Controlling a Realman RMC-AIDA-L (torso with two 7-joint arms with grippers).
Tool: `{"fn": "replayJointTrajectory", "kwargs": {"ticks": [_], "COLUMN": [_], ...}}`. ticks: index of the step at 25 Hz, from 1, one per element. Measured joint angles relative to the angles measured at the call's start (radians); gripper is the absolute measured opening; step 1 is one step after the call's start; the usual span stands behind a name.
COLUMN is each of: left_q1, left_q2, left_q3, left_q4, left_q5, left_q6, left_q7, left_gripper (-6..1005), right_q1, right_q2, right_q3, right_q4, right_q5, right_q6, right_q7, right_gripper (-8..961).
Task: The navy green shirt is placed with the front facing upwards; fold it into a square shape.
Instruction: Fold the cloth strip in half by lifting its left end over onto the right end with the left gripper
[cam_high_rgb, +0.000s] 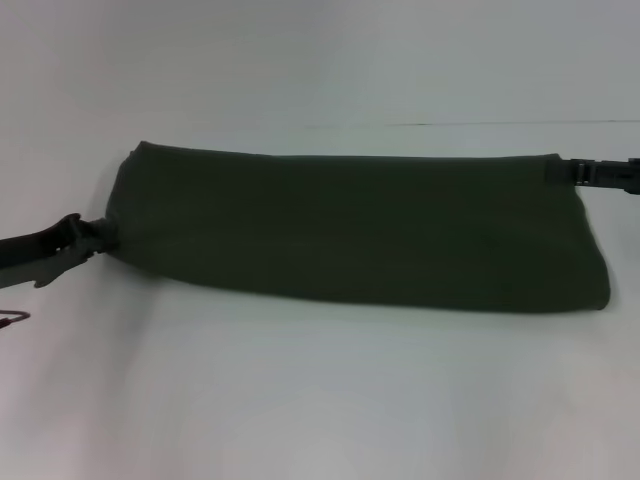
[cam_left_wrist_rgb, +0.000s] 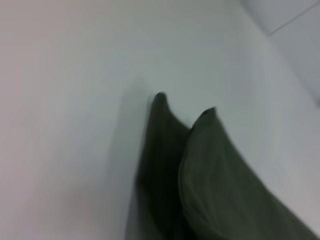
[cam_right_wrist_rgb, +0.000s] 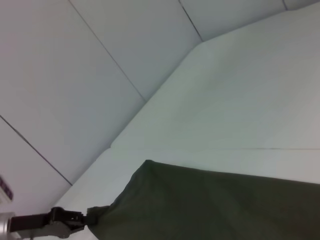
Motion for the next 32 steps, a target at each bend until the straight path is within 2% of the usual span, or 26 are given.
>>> {"fn": "replayJointTrajectory", "kwargs": {"ticks": [12,17,23,27,32], "left_q1": [0.104,0.147,0.2,0.188,0.107], "left_q2": [-0.011,-0.007,-0.001,0.004,0.001], "left_q3": [-0.169,-0.239,-0.269,-0.293,-0.281], "left_q4": [0.007,0.022,0.093,0.107,0.058], "left_q5": [-0.051,-0.052,-0.052,-0.066,-0.241], "left_q6": [0.035,0.045,0.064,0.123,0.314], "left_q7": [0.128,0.169,0.172,0.173,0.24], "left_gripper": [25,38,55,66,79], "right_q1": [0.008,0.02,0.036,0.042,0.035], "right_q2": [0.04,0.043,0.05,0.052,0.052], "right_q3": [0.0,-0.01,-0.012,-0.014,-0.01], "right_q4": [0.011,0.046,0.054,0.055,0.06], "right_q5": [0.006,0.026,0.029,0.029,0.031], "right_q6": [0.03,0.052,0.059,0.059,0.051], "right_q7": [-0.004,-0.005,-0.005,-0.011,-0.029], "right_gripper": [916,916,916,916,915]}}
